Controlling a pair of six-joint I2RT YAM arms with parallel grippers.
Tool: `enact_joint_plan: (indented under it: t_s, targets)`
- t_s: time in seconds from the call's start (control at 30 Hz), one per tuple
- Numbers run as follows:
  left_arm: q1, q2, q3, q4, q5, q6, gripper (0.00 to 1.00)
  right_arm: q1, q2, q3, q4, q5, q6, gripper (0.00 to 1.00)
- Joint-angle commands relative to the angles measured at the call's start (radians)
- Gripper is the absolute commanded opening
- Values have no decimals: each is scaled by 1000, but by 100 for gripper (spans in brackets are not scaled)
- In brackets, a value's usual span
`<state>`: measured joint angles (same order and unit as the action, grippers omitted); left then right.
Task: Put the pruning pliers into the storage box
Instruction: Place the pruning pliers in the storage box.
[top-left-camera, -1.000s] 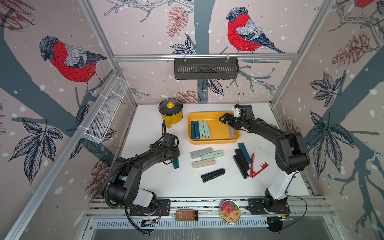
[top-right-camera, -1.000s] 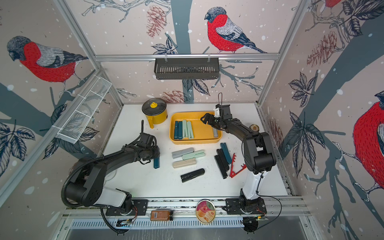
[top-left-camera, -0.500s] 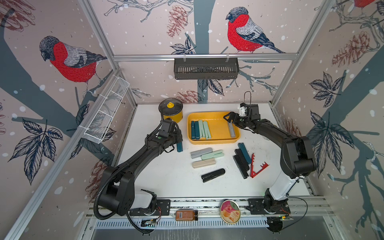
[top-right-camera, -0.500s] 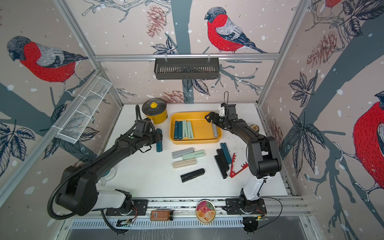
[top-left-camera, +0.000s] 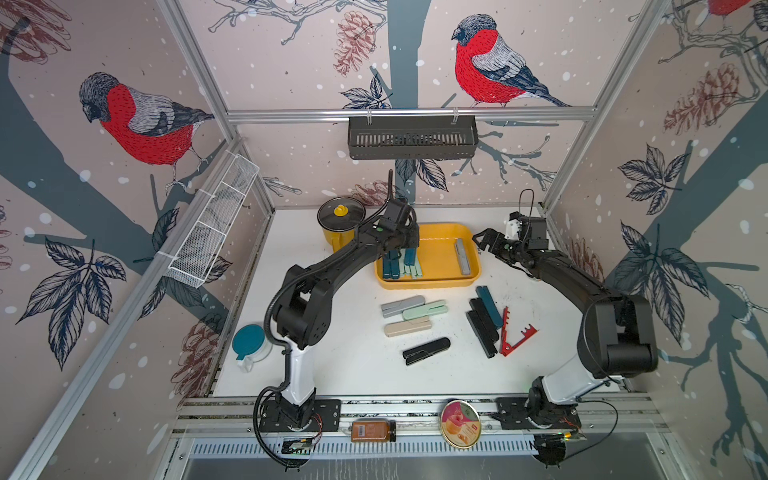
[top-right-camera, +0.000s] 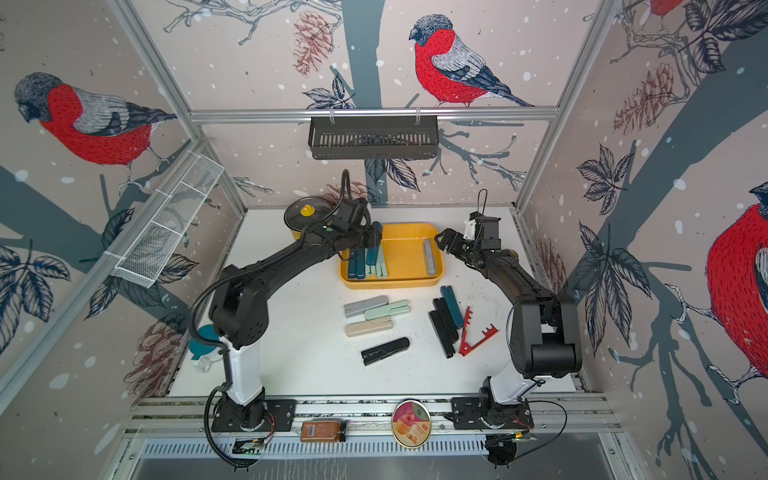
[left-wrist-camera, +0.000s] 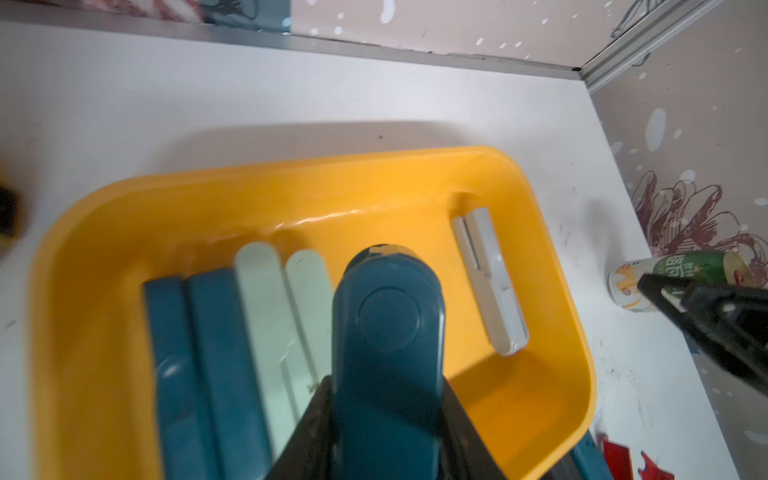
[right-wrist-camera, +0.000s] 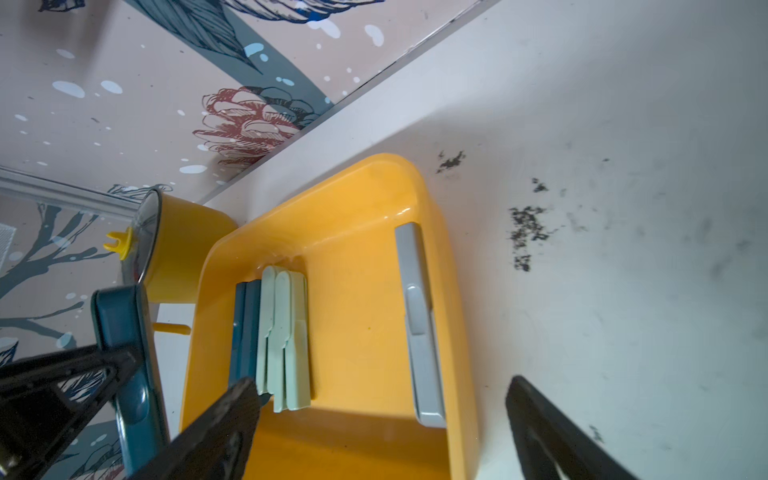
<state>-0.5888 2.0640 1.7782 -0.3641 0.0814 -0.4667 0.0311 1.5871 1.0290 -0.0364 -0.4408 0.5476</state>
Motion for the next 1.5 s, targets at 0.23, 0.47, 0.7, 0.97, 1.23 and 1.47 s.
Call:
enact_joint_plan:
  t_s: [0.23,0.47,0.7,0.97,1.23,1.47]
  targets:
    - [-63,449,574,-266,19,1,14,-79,-62,-76,16,-6,-42,94]
    - [-90,498,535,-214,17,-4,15,-115,-77,-107,24,-26,-52,94]
    - [-103,540,543,-239,-48,3,34,-130,-79,-127,41,-48,-46,94]
    - [-109,583,575,-272,-93,12,55,-150,-76,-137,61,-85,-32,94]
    - [-111,588,574,-276,-105,18,36,-170,-75,-156,82,-111,-15,94]
    - [-114,594,572,-286,-122,15,21,-200,-78,-171,86,-120,-17,94]
